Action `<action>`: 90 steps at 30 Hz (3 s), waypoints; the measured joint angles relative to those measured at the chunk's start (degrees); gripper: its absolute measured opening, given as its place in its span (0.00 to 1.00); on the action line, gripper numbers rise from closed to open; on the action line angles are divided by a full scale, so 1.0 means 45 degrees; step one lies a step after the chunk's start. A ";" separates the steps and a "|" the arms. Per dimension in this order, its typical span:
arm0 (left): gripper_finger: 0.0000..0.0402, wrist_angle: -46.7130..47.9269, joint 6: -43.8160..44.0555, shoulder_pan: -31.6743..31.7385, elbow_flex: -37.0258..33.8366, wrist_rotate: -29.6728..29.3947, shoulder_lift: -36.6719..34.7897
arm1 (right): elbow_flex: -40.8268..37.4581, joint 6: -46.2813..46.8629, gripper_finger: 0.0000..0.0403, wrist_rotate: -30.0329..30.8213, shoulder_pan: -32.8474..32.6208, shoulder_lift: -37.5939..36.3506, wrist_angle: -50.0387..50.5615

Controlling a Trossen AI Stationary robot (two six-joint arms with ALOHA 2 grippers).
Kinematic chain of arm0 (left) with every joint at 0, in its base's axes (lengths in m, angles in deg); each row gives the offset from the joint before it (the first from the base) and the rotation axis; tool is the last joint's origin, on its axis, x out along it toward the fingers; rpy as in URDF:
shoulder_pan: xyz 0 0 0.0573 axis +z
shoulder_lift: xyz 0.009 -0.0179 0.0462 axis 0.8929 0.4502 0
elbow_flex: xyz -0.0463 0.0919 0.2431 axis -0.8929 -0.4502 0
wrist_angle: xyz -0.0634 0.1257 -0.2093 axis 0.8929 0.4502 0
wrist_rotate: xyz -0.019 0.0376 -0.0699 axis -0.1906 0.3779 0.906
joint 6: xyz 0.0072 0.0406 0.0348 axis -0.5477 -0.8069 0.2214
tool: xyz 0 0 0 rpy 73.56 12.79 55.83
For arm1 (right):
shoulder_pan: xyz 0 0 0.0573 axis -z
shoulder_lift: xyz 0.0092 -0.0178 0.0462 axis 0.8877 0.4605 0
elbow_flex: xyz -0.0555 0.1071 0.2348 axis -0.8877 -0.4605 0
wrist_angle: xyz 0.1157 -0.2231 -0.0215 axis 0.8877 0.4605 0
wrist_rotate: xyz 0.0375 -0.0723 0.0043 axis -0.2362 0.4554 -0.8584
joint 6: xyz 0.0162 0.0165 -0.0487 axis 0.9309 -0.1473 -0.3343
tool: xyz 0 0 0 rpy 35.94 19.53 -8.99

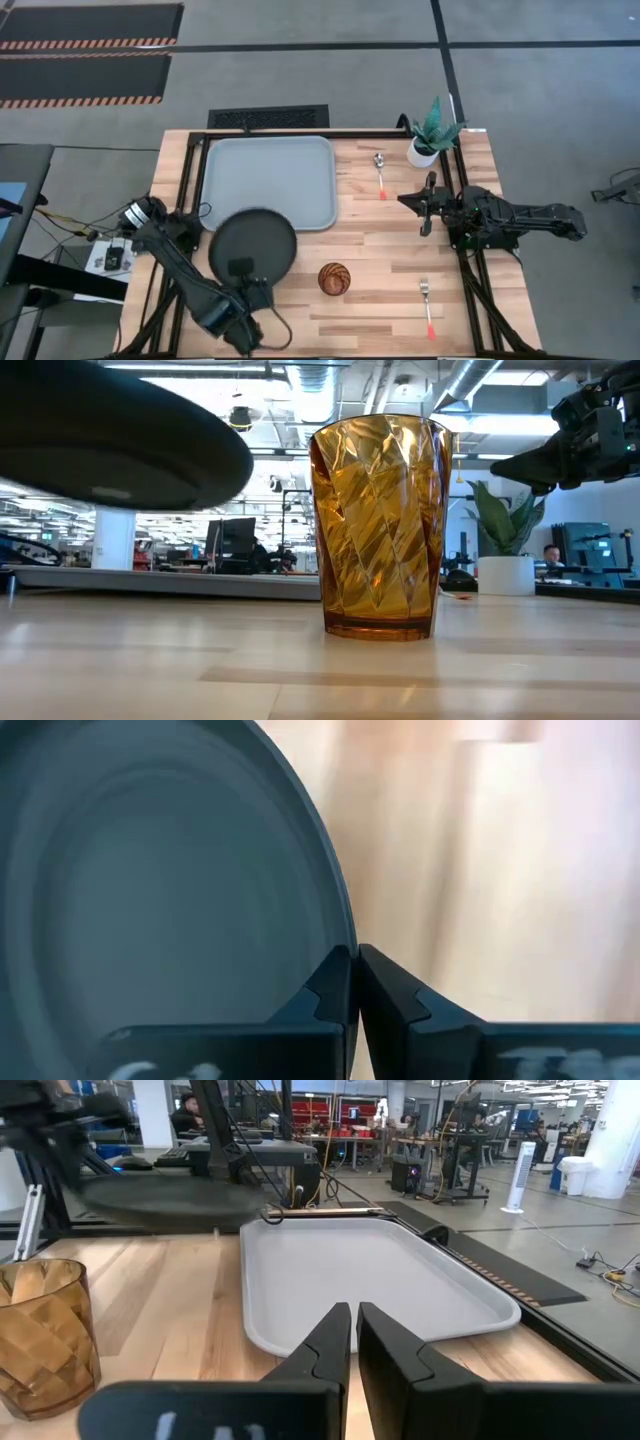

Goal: Pick and place plate/cup/fork/spoon on tray
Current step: Put the black plate on the middle of the gray serving tray, then put the brown glass on the gray serving tray to the top left of the black plate

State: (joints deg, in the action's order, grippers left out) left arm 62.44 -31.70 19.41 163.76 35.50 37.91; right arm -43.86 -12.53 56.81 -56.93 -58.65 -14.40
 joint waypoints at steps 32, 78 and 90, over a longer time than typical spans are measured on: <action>0.00 -1.0702 -0.7844 1.0277 -0.9325 0.1374 -0.4902 | 0.0000 -0.0005 0.12 0.0000 0.0000 0.0000 0.0000; 0.16 -1.1079 -0.8066 1.0516 -0.8838 0.1867 -0.3410 | -0.0001 -0.0001 0.12 0.0010 -0.0005 0.0000 -0.0015; 0.12 -1.7959 -0.9337 0.8557 -1.0409 0.0664 -0.3943 | 0.0000 -0.0005 0.12 0.0005 -0.0005 0.0000 -0.0005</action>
State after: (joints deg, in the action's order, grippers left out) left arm -18.38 -73.72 57.92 116.92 38.49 20.17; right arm -43.86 -12.55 56.83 -56.95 -58.65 -14.42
